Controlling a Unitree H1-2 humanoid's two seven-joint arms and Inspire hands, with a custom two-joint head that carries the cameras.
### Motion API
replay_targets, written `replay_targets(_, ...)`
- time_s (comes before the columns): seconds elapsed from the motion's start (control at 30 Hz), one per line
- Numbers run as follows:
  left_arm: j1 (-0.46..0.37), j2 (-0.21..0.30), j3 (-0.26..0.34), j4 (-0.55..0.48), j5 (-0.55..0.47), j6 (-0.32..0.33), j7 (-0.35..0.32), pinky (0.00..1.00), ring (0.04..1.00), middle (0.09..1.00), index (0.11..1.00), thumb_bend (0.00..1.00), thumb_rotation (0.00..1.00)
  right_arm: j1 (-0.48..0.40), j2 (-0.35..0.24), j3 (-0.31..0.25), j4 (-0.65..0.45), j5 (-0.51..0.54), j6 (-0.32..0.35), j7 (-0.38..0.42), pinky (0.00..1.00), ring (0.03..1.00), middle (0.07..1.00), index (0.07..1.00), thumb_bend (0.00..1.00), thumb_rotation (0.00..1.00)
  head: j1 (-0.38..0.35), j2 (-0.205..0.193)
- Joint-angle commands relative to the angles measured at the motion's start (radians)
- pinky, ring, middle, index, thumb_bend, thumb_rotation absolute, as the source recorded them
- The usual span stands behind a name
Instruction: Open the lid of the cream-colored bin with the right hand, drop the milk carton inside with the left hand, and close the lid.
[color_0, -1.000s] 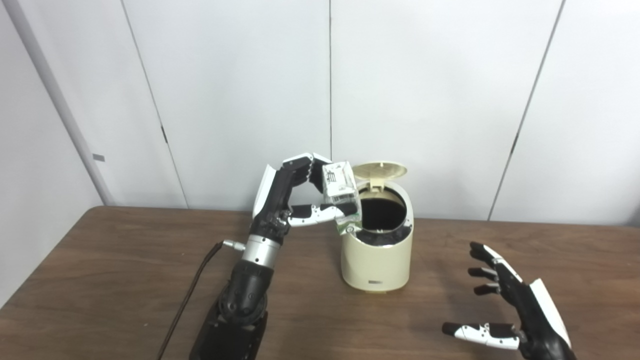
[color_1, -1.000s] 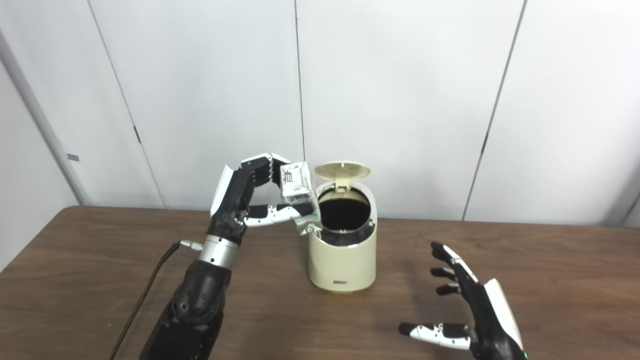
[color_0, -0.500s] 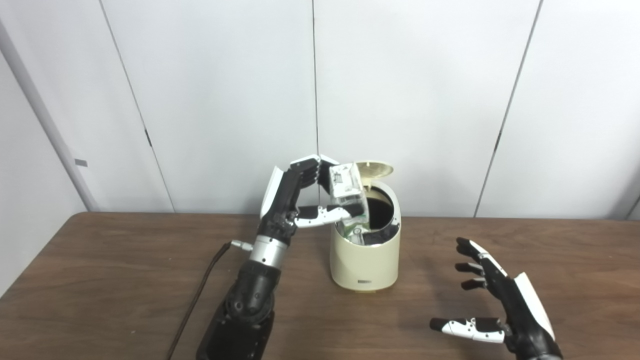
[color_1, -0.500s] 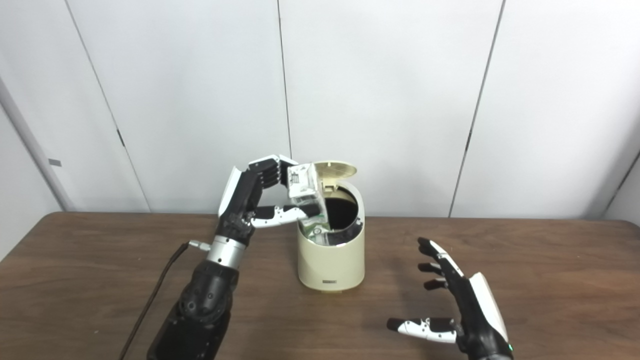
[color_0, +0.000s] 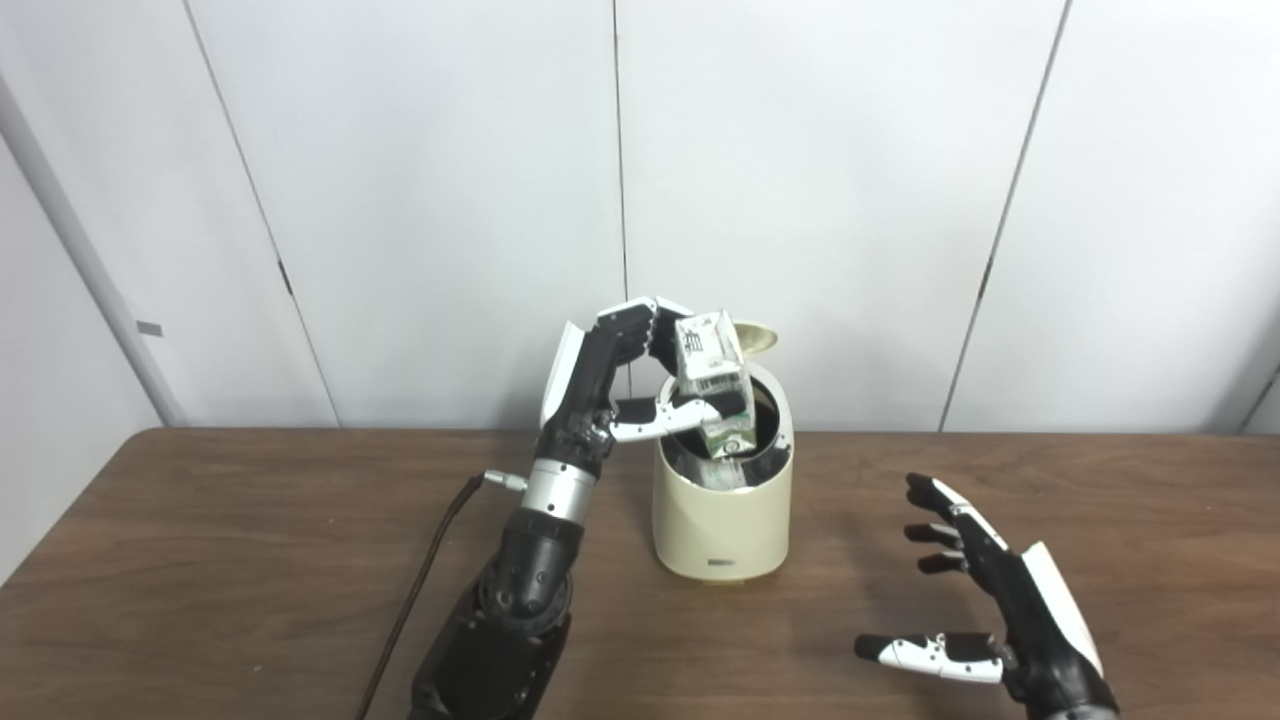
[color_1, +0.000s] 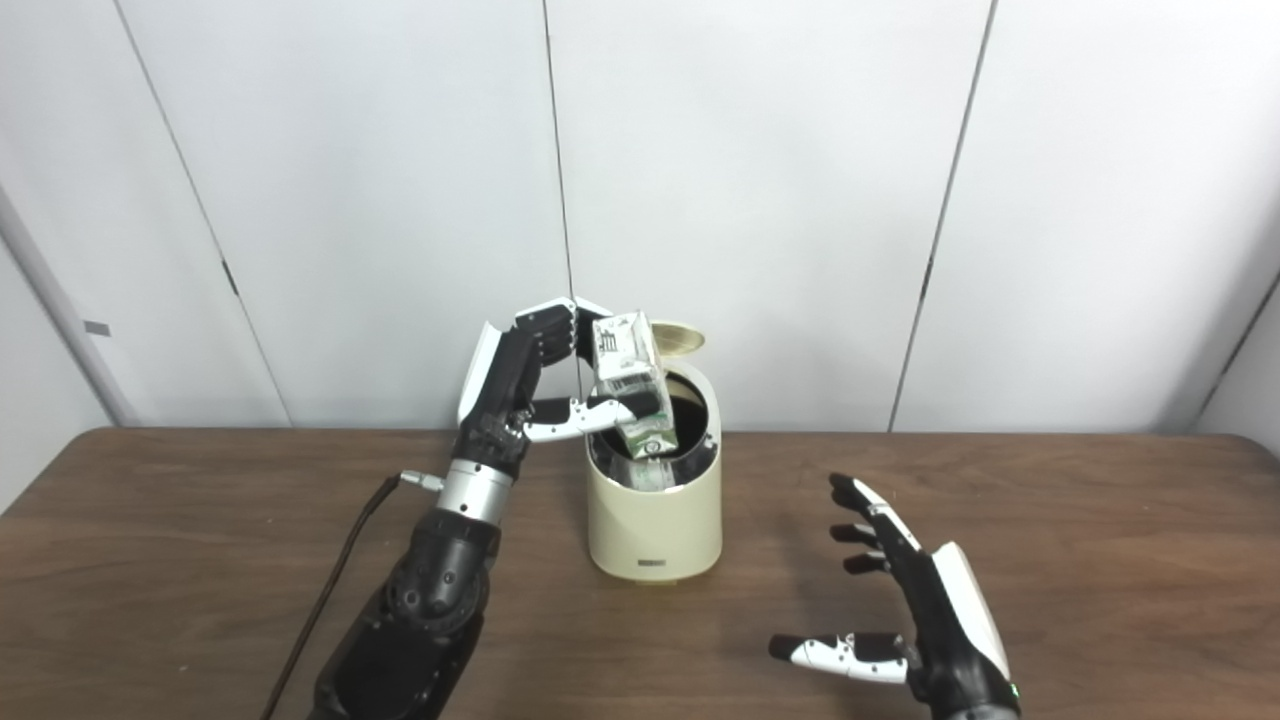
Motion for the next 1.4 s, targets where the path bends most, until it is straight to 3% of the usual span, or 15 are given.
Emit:
replay_targets(0.0,-0.077,0.017,-0.018,-0.016,0.003,-0.038,0.055,0.45,0.451,0.481,0.5,0.5,0.0,-0.014,-0.006,-0.006,-0.026,0.004,-0.034,-0.01,0.65,0.779,0.878,0.886,0.76,0.06,-0.002,0.001)
replay_targets(0.3,-0.128,0.102,-0.251,0.054,0.101,-0.038,0.398,0.45,0.451,0.485,0.501,0.5,0.0,-0.001,-0.005,-0.007,-0.036,0.007,-0.035,-0.012,0.65,0.779,0.877,0.886,0.76,0.09,-0.011,0.008)
replay_targets(0.5,-0.194,0.164,-0.488,0.144,0.196,-0.038,0.726,0.46,0.449,0.483,0.502,0.5,0.0,0.006,-0.011,-0.011,-0.03,0.016,-0.048,-0.014,0.67,0.795,0.877,0.888,0.76,0.11,-0.016,0.012)
replay_targets(0.73,-0.242,0.184,-0.642,0.21,0.195,-0.038,0.914,0.46,0.454,0.479,0.496,0.51,0.0,0.016,-0.014,-0.014,-0.031,0.016,-0.052,-0.018,0.66,0.789,0.871,0.885,0.76,0.15,-0.02,0.016)
replay_targets(0.83,-0.255,0.186,-0.681,0.231,0.189,-0.038,0.955,0.46,0.454,0.477,0.498,0.51,0.0,0.019,-0.016,-0.013,-0.031,0.012,-0.056,-0.019,0.66,0.787,0.87,0.886,0.76,0.16,-0.021,0.018)
replay_targets(1.07,-0.253,0.183,-0.718,0.248,0.158,-0.038,0.959,0.47,0.459,0.478,0.497,0.51,0.0,0.027,-0.018,-0.014,-0.034,0.017,-0.061,-0.017,0.67,0.793,0.871,0.888,0.76,0.18,-0.024,0.024)
replay_targets(1.37,-0.225,0.179,-0.693,0.248,0.104,-0.038,0.837,0.48,0.463,0.486,0.493,0.51,0.0,0.03,-0.015,-0.02,-0.028,0.037,-0.07,-0.015,0.66,0.793,0.876,0.887,0.75,0.16,-0.021,0.03)
